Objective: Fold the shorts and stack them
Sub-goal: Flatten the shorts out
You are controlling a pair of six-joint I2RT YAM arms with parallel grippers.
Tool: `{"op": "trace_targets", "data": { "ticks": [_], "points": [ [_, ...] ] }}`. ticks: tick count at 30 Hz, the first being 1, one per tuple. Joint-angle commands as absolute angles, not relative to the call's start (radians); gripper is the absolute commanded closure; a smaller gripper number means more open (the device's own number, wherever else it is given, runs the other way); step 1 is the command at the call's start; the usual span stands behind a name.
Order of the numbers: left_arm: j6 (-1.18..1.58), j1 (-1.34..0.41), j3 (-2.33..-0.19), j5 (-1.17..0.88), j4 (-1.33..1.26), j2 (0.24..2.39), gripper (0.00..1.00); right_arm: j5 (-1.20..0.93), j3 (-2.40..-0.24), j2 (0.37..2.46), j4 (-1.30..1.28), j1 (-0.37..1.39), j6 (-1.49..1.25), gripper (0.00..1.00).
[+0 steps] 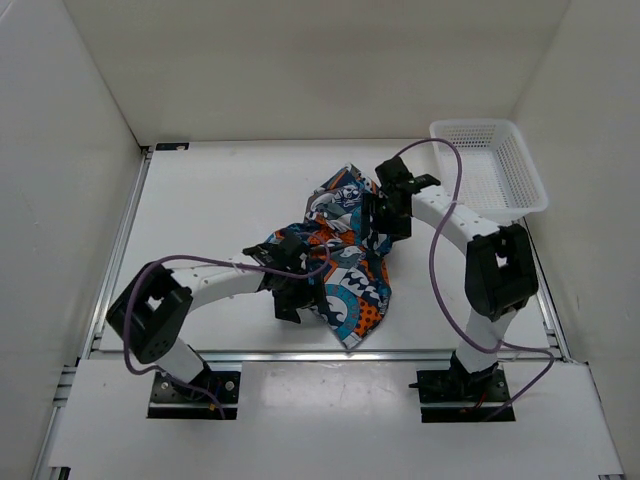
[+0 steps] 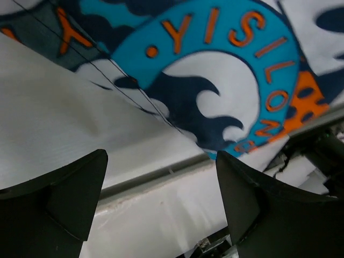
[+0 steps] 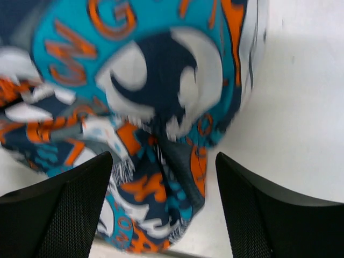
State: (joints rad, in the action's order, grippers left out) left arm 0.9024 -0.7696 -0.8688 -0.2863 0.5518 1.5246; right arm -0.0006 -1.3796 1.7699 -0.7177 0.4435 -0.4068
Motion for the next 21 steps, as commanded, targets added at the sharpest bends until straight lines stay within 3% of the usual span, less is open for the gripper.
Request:
{"op": "trace_targets", "data": {
  "ticks": [1, 6, 8, 9, 10, 11, 13, 17, 21],
  "points": [
    [0.954, -0.773, -0.864, -0.25, 0.457, 1.554, 0.07, 0.034, -1.466, 1.844, -0.684, 0.445, -0.382, 0.18],
    [0.953, -0.773, -0.963, -0.232, 0.448, 1.707, 0.19, 0.057, -1.597, 1.991, -0.675, 0.445, -0.382, 0.22],
    [0.953, -0.764, -1.0, -0.232, 0.448, 1.744, 0.44, 0.048, -1.624, 2.026, -0.675, 0.445, -0.382, 0.45],
    [0.943, -0.752, -1.0, -0.232, 0.448, 1.758, 0.61, 0.048, -1.635, 2.026, -0.684, 0.445, -0.382, 0.56],
    [0.943, -0.741, -1.0, -0.232, 0.448, 1.758, 0.79, 0.035, -1.652, 2.026, -0.684, 0.445, -0.391, 0.76],
    [0.934, -0.708, -1.0, -0.232, 0.448, 1.758, 0.9, 0.035, -1.652, 2.026, -0.693, 0.445, -0.391, 0.85],
    [0.913, -0.663, -0.976, -0.232, 0.448, 1.715, 0.9, 0.035, -1.687, 2.0, -0.693, 0.445, -0.391, 1.0],
    [0.819, -0.502, -0.997, -0.213, 0.521, 1.573, 0.9, -0.014, -1.832, 1.956, -0.732, 0.423, -0.4, 1.0],
    [0.668, -0.297, -1.296, -0.101, 0.746, 1.502, 0.9, -0.083, -2.1, 1.945, -0.82, 0.4, -0.38, 1.0]
  ]
}}
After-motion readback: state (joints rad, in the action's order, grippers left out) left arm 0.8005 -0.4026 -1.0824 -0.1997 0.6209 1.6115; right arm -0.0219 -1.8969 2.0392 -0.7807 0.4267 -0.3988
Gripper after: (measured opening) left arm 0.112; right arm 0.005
